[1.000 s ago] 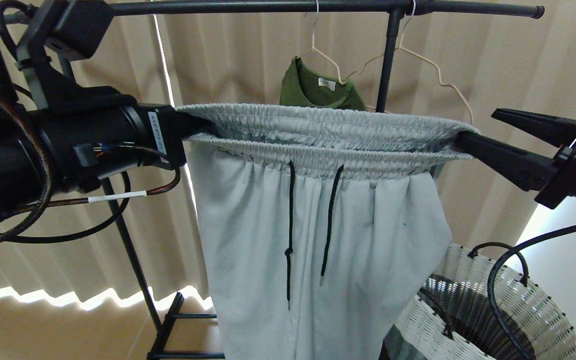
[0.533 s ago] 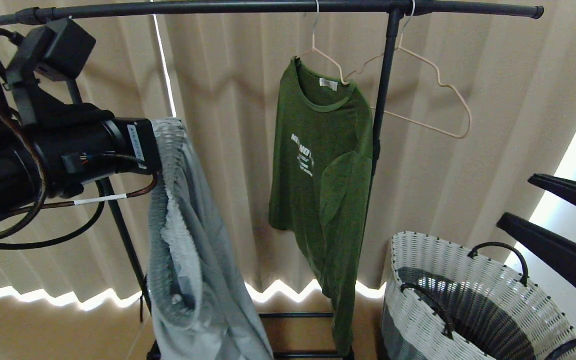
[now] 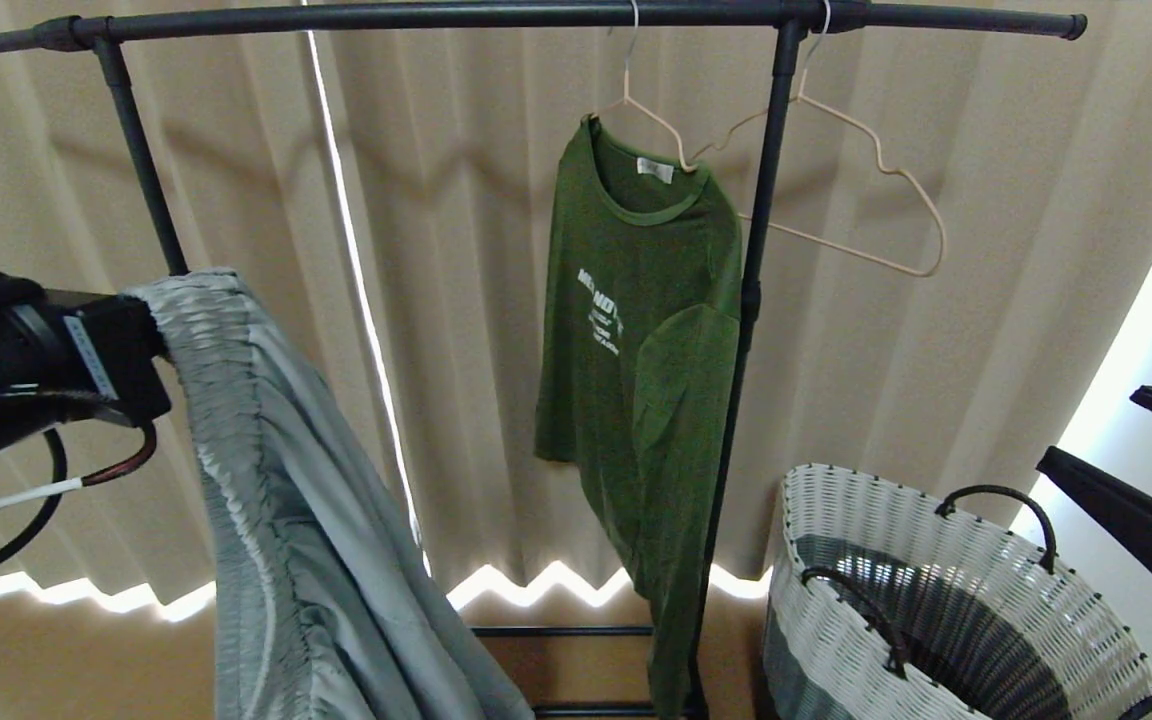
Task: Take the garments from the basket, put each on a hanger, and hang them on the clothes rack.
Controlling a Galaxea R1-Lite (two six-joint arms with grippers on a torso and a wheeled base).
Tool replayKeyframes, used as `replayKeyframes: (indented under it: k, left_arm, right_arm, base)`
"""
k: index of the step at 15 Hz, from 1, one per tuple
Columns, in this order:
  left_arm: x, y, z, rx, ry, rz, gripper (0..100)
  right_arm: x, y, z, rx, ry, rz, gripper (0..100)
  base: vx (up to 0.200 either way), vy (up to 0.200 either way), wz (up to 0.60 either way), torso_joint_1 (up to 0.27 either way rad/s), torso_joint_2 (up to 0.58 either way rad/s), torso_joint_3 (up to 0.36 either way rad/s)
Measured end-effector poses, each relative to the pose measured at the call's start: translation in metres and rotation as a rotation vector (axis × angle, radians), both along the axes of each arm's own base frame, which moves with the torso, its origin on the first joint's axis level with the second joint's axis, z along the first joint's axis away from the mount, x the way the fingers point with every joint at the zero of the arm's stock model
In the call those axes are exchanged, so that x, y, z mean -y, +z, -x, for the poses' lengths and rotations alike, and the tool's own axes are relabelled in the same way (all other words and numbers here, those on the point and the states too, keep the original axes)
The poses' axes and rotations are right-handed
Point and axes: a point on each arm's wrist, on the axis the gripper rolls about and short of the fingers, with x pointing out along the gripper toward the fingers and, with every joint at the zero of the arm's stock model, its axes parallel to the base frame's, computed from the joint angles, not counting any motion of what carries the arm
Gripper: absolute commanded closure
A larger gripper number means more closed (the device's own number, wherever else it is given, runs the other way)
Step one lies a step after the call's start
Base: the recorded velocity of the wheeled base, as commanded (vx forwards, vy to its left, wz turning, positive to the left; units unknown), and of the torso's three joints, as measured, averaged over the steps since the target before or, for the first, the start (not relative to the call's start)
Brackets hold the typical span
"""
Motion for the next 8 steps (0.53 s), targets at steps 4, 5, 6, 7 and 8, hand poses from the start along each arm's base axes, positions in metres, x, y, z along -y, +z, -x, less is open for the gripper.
replayKeyframes:
  k: [4,5,6,7,8]
  left_arm:
    - [-0.014,-0.017,0.022,-0.025,0.041,0.024,100]
    - [-0.018,-0.019,0.025,-0.027,0.059,0.041,100]
    - [-0.021,-0.021,0.027,-0.027,0.071,0.047,100]
    - [-0.022,-0.022,0.027,-0.023,0.069,0.056,100]
    - [-0.023,-0.023,0.027,0.0,0.055,0.069,100]
  right_arm:
    - [0.008,-0.01,-0.009,-0.03,-0.065,0.077,0]
    - [0.008,-0.011,-0.01,-0.033,-0.063,0.092,0]
    - [0.008,-0.013,-0.011,-0.037,-0.06,0.101,0]
    - [0.007,-0.012,-0.011,-0.034,-0.055,0.104,0]
    - [0.007,-0.007,-0.013,-0.016,-0.054,0.104,0]
  base:
    - [0.0,0.0,0.0,0.0,0.0,0.0]
    - [0.0,0.0,0.0,0.0,0.0,0.0]
    - [0.0,0.0,0.0,0.0,0.0,0.0]
    - [0.0,0.0,0.0,0.0,0.0,0.0]
    - [0.0,0.0,0.0,0.0,0.0,0.0]
